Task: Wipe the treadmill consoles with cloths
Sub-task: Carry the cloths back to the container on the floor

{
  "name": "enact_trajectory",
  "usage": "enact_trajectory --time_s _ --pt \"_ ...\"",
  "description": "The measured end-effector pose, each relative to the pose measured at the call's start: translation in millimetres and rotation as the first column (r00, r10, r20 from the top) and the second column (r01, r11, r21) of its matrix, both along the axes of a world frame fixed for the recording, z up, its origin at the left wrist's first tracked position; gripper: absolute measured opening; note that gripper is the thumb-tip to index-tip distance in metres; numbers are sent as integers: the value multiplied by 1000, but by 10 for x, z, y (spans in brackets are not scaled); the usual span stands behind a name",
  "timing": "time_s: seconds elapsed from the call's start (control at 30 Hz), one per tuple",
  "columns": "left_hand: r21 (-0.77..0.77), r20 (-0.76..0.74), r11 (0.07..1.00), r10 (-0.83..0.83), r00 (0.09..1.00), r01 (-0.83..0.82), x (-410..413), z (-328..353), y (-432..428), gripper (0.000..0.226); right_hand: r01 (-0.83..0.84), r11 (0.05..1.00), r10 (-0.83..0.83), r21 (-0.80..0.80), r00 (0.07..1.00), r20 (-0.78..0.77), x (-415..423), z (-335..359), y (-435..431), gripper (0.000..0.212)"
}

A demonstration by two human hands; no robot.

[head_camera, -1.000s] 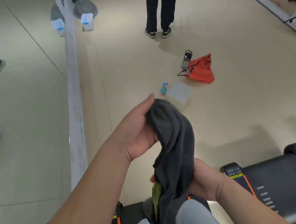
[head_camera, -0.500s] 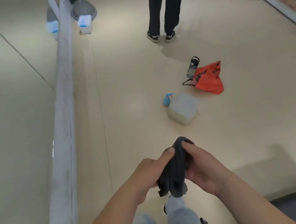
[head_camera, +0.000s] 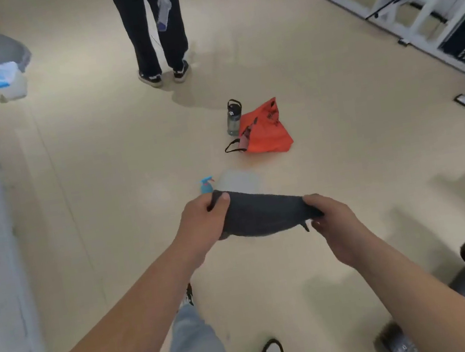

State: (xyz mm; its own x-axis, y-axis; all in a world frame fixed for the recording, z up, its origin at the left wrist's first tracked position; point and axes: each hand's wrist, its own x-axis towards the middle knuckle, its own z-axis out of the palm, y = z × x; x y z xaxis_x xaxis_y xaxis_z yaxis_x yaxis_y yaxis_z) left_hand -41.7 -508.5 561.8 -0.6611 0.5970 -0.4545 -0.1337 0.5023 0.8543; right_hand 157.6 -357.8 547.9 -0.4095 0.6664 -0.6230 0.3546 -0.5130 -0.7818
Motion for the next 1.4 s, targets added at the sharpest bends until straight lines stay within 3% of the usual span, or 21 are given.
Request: enact_trajectory --time_s 0.1,0.23,0.3,0.37,0.43,0.5,0.57,0.63,0.73,0.87,0.93,1.0,1.1,1.17,1.27,1.4 --pt "-27 -85 993 -116 990 114 -588 -86 481 27 24 1000 -24 15 999 26 -283 -48 402 69" --pt "-126 -174 941 -334 926 315 -1300 -281 1133 25 73 990 -92 120 983 159 -658 -175 738 66" --pt "-173 -189 915 -395 899 366 -1589 -346 1426 23 129 984 -153 124 966 210 -849 -227 873 78" --pt "-208 -197 883 -459 866 421 -1798 -362 1646 42 145 976 -183 163 951 248 -1009 -237 954 88" --pt "-221 -197 840 -536 821 495 -1955 -354 1815 59 91 971 -159 223 936 313 -1124 -240 1030 81" --pt "-273 -200 743 -666 719 612 -2065 -347 1951 53 -3 975 -84 222 921 381 -1193 -267 1086 71" --pt "-422 -266 574 -819 509 702 -2130 -428 2073 37 -157 974 61 163 876 478 -1242 -323 1166 75" --pt "-587 -336 439 -897 288 681 -2188 -534 2236 21 -365 926 213 96 716 665 -1308 -421 1285 68" --pt "-719 -377 367 -919 113 589 -2254 -674 2496 20 -551 829 193 92 437 878 -1347 -627 1454 28" --pt "-790 -384 316 -923 -23 525 -2314 -830 2755 22 -595 797 133 104 342 930 -1380 -823 1540 21" --pt "-781 -354 287 -935 -15 554 -2414 -909 2857 25 -581 802 106 138 367 924 -1421 -871 1559 23" --pt "-753 -314 262 -949 21 603 -2552 -998 2965 27 -495 846 57 198 454 889 -1480 -955 1583 20" --pt "-711 -234 234 -968 91 663 -2789 -1208 3126 31 -162 959 -68 234 670 740 -1637 -1170 1633 23" --pt "-662 -178 264 -964 195 701 -2935 -1411 3224 30 107 969 -225 221 747 626 -1817 -1313 1626 22" --pt "-580 -95 303 -947 307 756 -3096 -1740 3381 25 528 832 -546 173 720 428 -2153 -1689 1602 23" --pt "-457 -99 380 -920 379 804 -3259 -2312 3605 23 855 515 -842 63 490 226 -2612 -2352 1729 31"
